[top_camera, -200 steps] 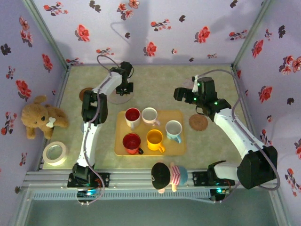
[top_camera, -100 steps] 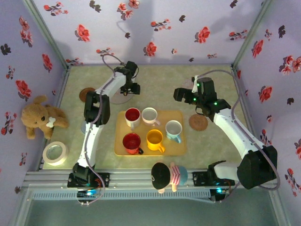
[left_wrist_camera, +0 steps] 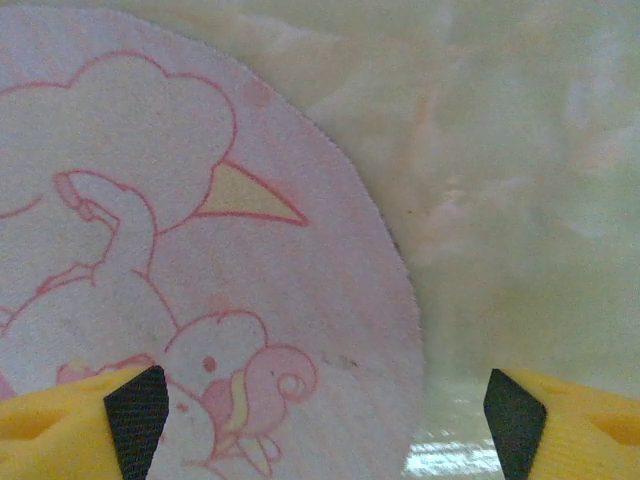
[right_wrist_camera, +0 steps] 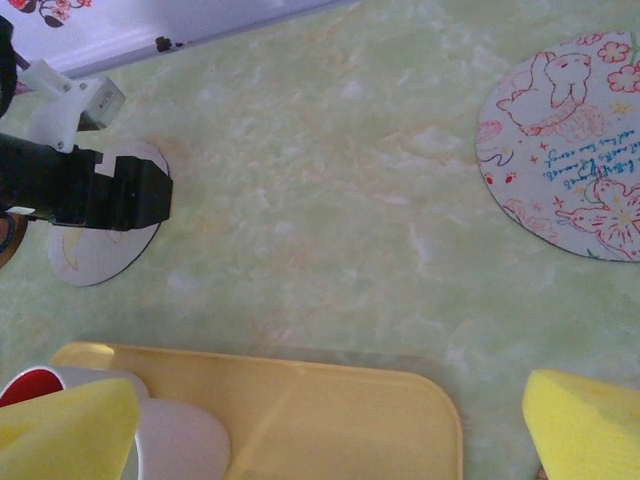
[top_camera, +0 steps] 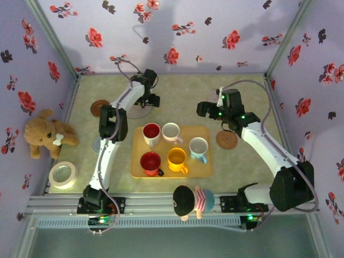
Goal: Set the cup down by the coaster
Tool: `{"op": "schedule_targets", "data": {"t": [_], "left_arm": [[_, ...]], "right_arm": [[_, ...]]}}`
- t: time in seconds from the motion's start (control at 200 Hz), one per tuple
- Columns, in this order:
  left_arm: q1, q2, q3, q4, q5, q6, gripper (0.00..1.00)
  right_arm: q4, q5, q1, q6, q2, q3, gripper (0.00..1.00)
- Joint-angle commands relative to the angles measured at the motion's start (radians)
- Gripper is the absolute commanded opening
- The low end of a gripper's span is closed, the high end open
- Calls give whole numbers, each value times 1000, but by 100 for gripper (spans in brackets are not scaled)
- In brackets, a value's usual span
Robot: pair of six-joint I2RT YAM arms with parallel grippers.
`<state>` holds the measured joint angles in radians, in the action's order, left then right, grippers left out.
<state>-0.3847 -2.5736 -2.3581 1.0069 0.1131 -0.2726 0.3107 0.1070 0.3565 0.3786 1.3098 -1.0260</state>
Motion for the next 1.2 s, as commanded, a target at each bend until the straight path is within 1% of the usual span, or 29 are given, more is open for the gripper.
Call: {"op": "schedule_targets", "data": {"t": [0.0,0.115,0.195,0.545,0.615,0.685,0.805,0.985,1.195], "left_arm": [[14,-31,-26,56,1,27,86],[24,-34,-2,50,6,12,84],[29,-40,13,44,7,9,79],[32,-45,22,39,25,9,36],[32,-44,21,37,25,10,26],[32,-41,24,36,25,13,19],[30,-26,29,37,17,7,1],[22,22,51,15,-49,10,0],[-3,50,48,-9,-155,0,0]], "right_arm": [[-12,-15,10,5,14,-29,99],[-13,-16,18,6,27,-35,99],[-12,-20,26,3,35,-39,100],[2,-43,45,-12,50,-53,100],[-1,-42,46,-10,52,-52,100],[-8,-37,45,-5,51,-49,99],[-13,-35,45,0,50,-46,100],[-13,-36,46,-1,54,-49,100],[-19,-46,45,8,54,-52,99]]}}
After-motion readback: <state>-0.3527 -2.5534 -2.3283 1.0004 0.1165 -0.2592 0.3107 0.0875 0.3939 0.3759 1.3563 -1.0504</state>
